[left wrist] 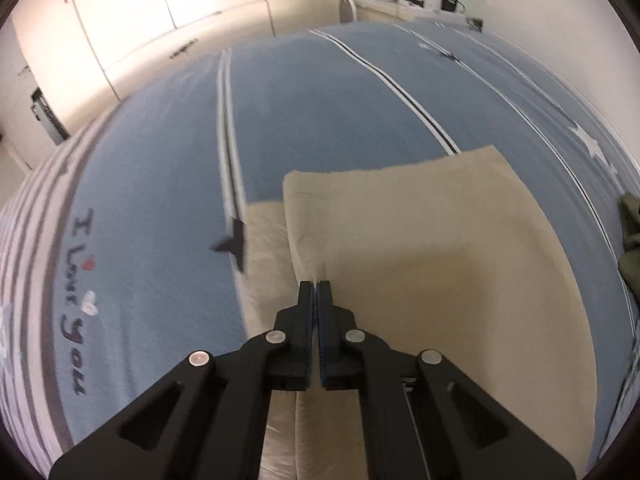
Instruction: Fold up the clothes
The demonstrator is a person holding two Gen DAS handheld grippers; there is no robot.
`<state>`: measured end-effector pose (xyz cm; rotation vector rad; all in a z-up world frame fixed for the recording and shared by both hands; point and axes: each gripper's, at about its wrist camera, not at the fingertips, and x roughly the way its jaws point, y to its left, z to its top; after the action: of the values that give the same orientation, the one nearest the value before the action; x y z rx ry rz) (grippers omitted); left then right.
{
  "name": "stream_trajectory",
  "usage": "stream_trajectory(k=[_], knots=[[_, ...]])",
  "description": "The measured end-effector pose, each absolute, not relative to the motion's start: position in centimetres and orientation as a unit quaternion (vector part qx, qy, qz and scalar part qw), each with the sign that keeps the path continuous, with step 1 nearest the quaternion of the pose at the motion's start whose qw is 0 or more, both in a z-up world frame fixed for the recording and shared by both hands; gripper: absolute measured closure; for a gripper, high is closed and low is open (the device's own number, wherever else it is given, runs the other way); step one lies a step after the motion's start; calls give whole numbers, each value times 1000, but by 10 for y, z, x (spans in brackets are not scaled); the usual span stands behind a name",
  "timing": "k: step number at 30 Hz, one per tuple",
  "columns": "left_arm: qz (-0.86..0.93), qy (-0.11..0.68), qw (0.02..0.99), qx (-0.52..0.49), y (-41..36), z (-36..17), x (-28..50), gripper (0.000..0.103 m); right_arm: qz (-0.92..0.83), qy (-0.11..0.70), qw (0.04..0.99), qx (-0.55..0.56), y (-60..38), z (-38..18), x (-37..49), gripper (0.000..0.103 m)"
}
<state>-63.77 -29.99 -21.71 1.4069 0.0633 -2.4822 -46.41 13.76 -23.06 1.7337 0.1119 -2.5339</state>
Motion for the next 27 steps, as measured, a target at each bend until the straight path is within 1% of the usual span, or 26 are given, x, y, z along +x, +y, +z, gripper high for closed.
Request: stream_trajectory(k=[2,4,7,9,10,11,12,13,14,15,18,19,20,21,22,23,25,27], knots=[[-860,25,153,487,-309,-215,-634,103,-824,36,34,564,133,-229,-465,48],[-854,12,165,492,-318,-217,-615,103,-824,36,35,564,179,-240,-500,48],[-853,-3,169,494,-310,-215,-613,103,-823,37,34,565,174,-239,-503,48],[-854,24,163,494,-326,-211,-598,103,-823,38,33,566,172,-239,-505,48],[-855,40,160,492,-335,-206,-590,101,-823,38,32,566,170,-238,-507,48],[-858,54,159,485,-336,-201,-588,97,-823,39,32,566,169,-238,-508,48],[-862,67,157,478,-337,-195,-586,80,-823,40,33,566,167,-237,-508,48],[-865,78,157,470,-337,-190,-583,57,-823,41,34,566,165,-237,-509,48],[-872,81,158,457,-337,-182,-580,51,-823,42,35,566,164,-237,-510,48],[-882,84,159,436,-337,-172,-574,50,-823,43,35,565,161,-236,-510,48],[-888,77,151,427,-334,-160,-566,50,-823,45,38,565,156,-234,-502,48],[-885,79,135,438,-329,-161,-555,54,-823,44,40,565,155,-232,-490,48],[-882,77,118,450,-325,-167,-546,61,-823,44,42,565,155,-230,-478,48],[-878,64,94,464,-322,-171,-545,73,-823,45,44,565,152,-229,-471,48],[-875,52,73,477,-318,-175,-542,80,-823,48,48,564,148,-228,-468,48],[-872,47,58,484,-306,-178,-530,84,-823,50,51,564,144,-227,-466,48],[-864,41,27,501,-282,-189,-505,86,-822,51,59,564,134,-223,-460,48],[-854,32,26,518,-267,-201,-495,86,-822,52,72,562,121,-217,-453,48]])
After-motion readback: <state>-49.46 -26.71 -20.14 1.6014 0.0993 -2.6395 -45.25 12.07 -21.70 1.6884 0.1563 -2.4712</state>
